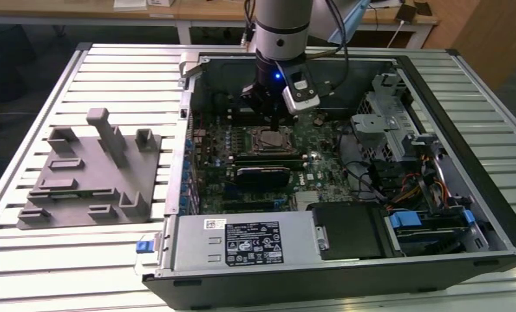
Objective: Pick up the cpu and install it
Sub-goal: 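Install the first cpu locking lever, then install the second cpu locking lever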
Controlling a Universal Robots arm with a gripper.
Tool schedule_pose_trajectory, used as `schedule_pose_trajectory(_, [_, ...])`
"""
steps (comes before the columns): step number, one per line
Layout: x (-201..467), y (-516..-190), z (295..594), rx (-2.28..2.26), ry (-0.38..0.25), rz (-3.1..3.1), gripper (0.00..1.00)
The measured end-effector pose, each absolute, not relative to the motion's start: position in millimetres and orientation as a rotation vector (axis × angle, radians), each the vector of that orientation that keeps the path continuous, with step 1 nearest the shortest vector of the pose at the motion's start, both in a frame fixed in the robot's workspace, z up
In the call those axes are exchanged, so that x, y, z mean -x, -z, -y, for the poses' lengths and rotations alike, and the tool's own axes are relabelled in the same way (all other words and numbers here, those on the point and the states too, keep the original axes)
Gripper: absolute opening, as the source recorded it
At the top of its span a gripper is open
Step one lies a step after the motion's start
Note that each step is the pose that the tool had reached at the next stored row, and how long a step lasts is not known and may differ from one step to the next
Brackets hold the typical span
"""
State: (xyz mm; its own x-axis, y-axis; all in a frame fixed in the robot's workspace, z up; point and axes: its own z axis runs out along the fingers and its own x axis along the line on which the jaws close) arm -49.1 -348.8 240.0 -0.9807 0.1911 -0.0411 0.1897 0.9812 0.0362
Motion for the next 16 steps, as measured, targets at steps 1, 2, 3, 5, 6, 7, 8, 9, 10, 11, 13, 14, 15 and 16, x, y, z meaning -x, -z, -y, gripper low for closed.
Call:
schedule_pose_trajectory(1, [49.1, -240.0, 348.8, -0.296, -0.05, -3.082, 0.11])
schedule_pose_trajectory(2, [49.1, -240.0, 348.8, -0.296, -0.05, -3.082, 0.11])
schedule_pose_trajectory(3, [49.1, -240.4, 348.8, -0.296, -0.05, -3.082, 0.11])
schedule_pose_trajectory(5, [49.1, -241.0, 348.8, -0.296, -0.05, -3.083, 0.11])
schedule_pose_trajectory(6, [49.1, -241.0, 348.8, -0.296, -0.05, -3.083, 0.11])
schedule_pose_trajectory(7, [49.1, -241.1, 348.8, -0.296, -0.05, -3.083, 0.11])
schedule_pose_trajectory(8, [49.1, -241.1, 348.8, -0.296, -0.05, -3.082, 0.11])
schedule_pose_trajectory(9, [49.1, -241.2, 348.8, -0.296, -0.05, -3.082, 0.11])
schedule_pose_trajectory(10, [49.1, -241.2, 348.8, -0.296, -0.05, -3.082, 0.11])
schedule_pose_trajectory(11, [49.1, -241.3, 348.8, -0.296, -0.05, -3.082, 0.11])
schedule_pose_trajectory(13, [49.1, -241.5, 348.8, -0.296, -0.05, -3.083, 0.11])
schedule_pose_trajectory(14, [49.1, -242.3, 348.9, -0.296, -0.049, -3.083, 0.11])
schedule_pose_trajectory(15, [49.1, -243.3, 348.9, -0.296, -0.049, -3.083, 0.11])
schedule_pose_trajectory(16, [49.1, -244.6, 348.8, -0.296, -0.05, -3.082, 0.11])
